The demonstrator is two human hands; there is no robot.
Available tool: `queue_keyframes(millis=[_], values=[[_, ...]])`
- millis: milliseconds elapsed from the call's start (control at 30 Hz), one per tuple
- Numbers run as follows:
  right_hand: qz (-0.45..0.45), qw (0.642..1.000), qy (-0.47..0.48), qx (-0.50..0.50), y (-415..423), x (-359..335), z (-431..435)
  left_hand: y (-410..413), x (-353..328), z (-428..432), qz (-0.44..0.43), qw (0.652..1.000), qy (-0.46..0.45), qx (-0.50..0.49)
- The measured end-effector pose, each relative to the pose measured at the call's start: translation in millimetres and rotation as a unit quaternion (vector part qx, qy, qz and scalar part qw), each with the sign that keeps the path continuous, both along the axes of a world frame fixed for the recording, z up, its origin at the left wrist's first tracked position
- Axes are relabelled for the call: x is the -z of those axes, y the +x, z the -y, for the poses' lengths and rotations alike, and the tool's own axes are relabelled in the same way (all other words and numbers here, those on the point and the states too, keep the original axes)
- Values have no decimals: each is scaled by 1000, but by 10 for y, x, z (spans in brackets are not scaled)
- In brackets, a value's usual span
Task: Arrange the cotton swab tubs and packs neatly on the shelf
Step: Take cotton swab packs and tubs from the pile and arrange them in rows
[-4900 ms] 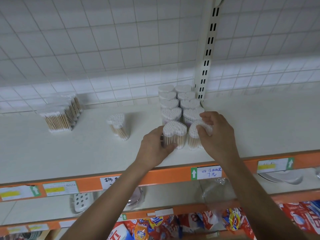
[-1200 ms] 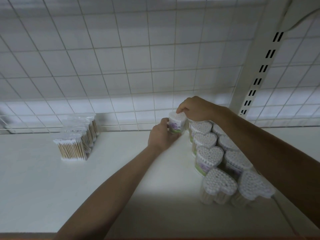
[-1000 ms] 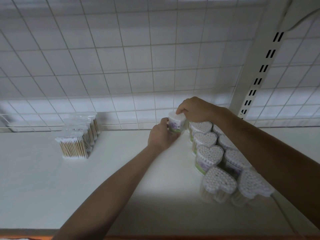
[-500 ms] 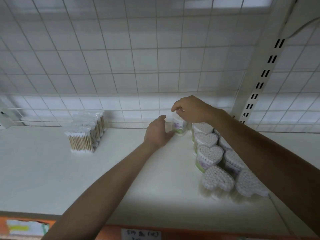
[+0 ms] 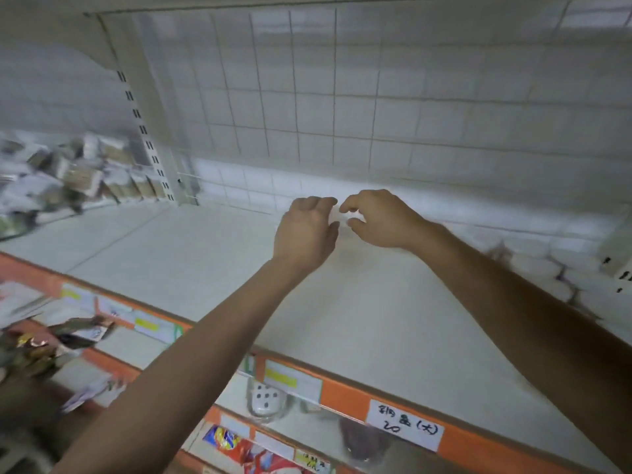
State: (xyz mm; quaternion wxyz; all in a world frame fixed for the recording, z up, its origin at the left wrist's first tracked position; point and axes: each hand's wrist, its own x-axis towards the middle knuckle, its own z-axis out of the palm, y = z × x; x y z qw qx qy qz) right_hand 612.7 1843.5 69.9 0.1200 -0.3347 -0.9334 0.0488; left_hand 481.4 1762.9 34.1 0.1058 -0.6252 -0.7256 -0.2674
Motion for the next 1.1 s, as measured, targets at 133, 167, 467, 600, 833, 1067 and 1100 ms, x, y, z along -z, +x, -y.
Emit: queue_keyframes(millis=[133, 167, 467, 600, 833, 1067, 1100], values=[[-14, 999, -8, -38, -765, 42, 417, -694, 55, 482, -23, 999, 27, -32], [-15, 999, -10, -47, -971, 68, 520, -879, 71, 596, -31, 998, 26, -43], [-13, 994, -37, -98, -2600, 400, 1247, -2364, 252, 1509, -46, 983, -66, -166], [-2, 991, -67, -116, -3115, 522, 1424, -2860, 369, 1738, -8, 971, -94, -221], [-7, 982, -106, -159, -4075, 667, 1431, -3696, 478, 1924, 28, 949, -132, -286], [-57, 976, -138, -159, -5023, 684, 1421, -4556, 426, 1956, 36, 919, -124, -372], [-65, 976, -139, -155, -5121, 686, 1427, -4648, 421, 1963, 38, 918, -114, -379]])
